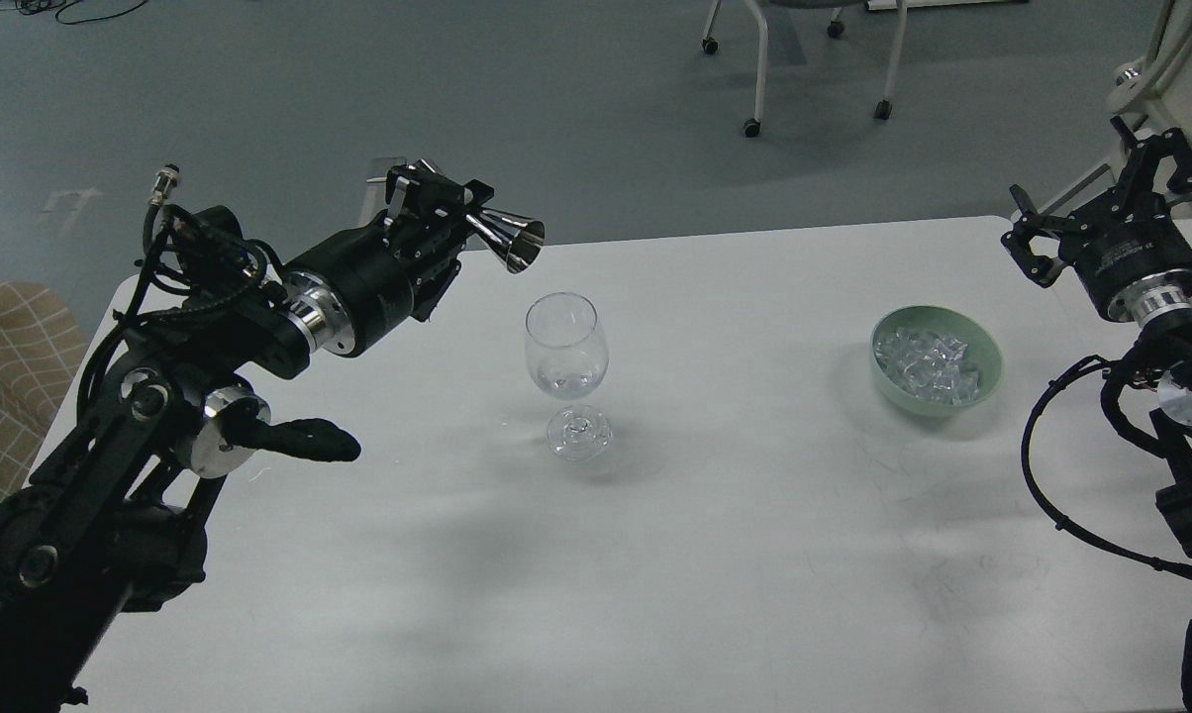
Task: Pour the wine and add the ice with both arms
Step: 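Bring the jigger back down toward its spot on the table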
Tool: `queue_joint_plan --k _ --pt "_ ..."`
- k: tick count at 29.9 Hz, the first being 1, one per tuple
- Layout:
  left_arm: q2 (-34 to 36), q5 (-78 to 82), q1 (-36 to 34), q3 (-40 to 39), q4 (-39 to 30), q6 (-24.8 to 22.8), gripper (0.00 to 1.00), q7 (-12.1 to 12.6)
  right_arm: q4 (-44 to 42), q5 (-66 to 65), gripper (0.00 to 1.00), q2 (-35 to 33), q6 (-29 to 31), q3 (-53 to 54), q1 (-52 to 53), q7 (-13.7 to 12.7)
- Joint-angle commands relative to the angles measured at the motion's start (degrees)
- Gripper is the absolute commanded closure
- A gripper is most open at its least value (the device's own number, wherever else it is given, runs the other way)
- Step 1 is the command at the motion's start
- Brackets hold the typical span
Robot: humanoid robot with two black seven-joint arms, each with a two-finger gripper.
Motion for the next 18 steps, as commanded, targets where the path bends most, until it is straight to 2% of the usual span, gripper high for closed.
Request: queue_joint_plan --k 1,6,9,12,18 --pt "0.02 -4.95 0.89 -3.75 -0.04 0.12 0.88 0.00 0.00 0.00 0.00 -0.01 0.00 -0.09 0.00 -0.08" --pt "-1.64 -24.23 8.51 -14.71 0.05 0.82 0.87 0.00 0.00 0.00 0.00 0.08 -0.17 -0.09 -0.08 -0.08" --pt "-3.48 -31.90 13.43 -20.77 0.58 2.57 0.86 0.00 0.00 0.00 0.00 0.08 -0.35 -0.09 -0.08 -0.08" --pt "-4.63 -34.74 17.57 -26.76 3.20 2.32 0.85 0.00 0.00 -0.09 0.00 0.08 -0.44 -0.09 -0.26 -0.08" --pt "-5.59 -35.01 20.22 -28.45 8.39 0.12 0.82 0.00 -0.53 -0.35 0.00 0.34 -0.52 -0.53 -0.70 0.01"
